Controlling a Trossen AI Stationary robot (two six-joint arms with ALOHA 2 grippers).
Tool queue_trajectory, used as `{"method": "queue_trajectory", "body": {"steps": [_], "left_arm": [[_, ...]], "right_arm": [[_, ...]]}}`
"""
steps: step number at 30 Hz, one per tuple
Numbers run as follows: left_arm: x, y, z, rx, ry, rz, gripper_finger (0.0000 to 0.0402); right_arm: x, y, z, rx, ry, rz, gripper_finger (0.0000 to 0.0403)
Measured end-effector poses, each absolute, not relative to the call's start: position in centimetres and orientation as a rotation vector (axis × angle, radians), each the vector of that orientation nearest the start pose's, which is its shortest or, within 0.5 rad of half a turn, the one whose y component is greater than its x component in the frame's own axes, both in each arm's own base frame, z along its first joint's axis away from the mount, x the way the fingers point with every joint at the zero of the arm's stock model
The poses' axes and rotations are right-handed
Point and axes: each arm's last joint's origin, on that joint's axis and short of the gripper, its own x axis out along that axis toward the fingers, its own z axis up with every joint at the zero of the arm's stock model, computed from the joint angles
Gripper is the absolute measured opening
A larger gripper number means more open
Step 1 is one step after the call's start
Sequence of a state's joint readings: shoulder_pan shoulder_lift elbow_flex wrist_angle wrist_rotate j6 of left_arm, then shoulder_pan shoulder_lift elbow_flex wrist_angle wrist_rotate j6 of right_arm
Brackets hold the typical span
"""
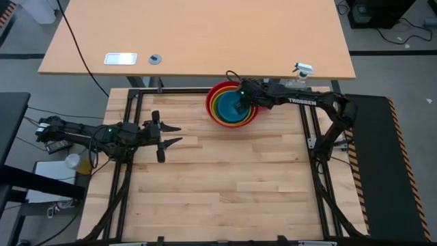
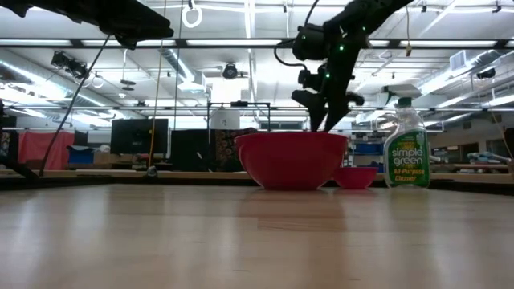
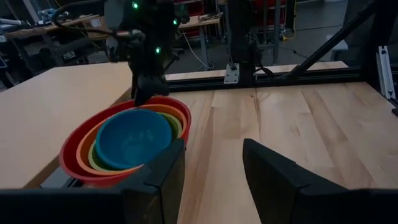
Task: Nest bowls inside each other
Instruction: Stack the small blue bowl on top of the small green bowl, then stack the small red bowl on top of the small blue bowl
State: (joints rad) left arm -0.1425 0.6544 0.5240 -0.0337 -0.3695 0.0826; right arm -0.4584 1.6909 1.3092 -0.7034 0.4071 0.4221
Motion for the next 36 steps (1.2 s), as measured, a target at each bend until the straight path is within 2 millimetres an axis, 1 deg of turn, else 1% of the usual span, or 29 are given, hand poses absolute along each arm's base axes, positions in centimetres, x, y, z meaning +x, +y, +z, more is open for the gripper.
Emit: {"method": "queue_trajectory", "body": {"steps": [4, 7, 9, 13, 15, 19, 23, 27, 29, 32, 36], "left_arm": [[15.5, -1.2, 27.6, 0.124, 0.168, 0.22, 0.0165], [15.5, -1.2, 27.6, 0.124, 0.17, 0.22, 0.0165], [15.4, -1.2, 27.5, 0.121, 0.181, 0.219, 0.0165], [15.4, -1.2, 27.2, 0.117, 0.206, 0.219, 0.0165], [15.4, -1.2, 27.2, 0.109, 0.214, 0.219, 0.0165], [15.4, -1.2, 27.2, 0.094, 0.214, 0.22, 0.0165], [15.4, -1.2, 27.2, 0.083, 0.212, 0.222, 0.0165], [15.4, -1.2, 27.3, 0.093, 0.2, 0.221, 0.0165], [15.4, -1.2, 27.3, 0.112, 0.199, 0.219, 0.0165], [15.4, -1.2, 27.4, 0.15, 0.199, 0.215, 0.0165], [15.4, -1.2, 27.4, 0.199, 0.205, 0.21, 0.0165]], "right_arm": [[30.4, -15.5, 26.8, 0.297, 1.004, -1.071, 0.022], [30.3, -14.3, 28.1, 0.254, 1.09, -1.038, 0.0218], [29.8, -13.3, 28.2, 0.217, 1.19, -0.998, 0.0215], [28.2, -11.5, 28.1, 0.198, 1.36, -0.945, 0.0212], [27.4, -10.3, 27.6, 0.15, 1.415, -0.903, 0.0213], [25.8, -8.6, 26.1, 0.053, 1.435, -0.82, 0.0212], [24.3, -8.2, 23.6, -0.045, 1.411, -0.756, 0.0211], [23.7, -8.3, 20.6, -0.182, 1.391, -0.64, 0.0218], [23.6, -8.6, 19.5, -0.222, 1.38, -0.623, 0.0224], [23.7, -9.5, 18.4, -0.23, 1.353, -0.642, 0.0235], [23.5, -11.1, 17.5, -0.225, 1.382, -0.664, 0.0248]]}}
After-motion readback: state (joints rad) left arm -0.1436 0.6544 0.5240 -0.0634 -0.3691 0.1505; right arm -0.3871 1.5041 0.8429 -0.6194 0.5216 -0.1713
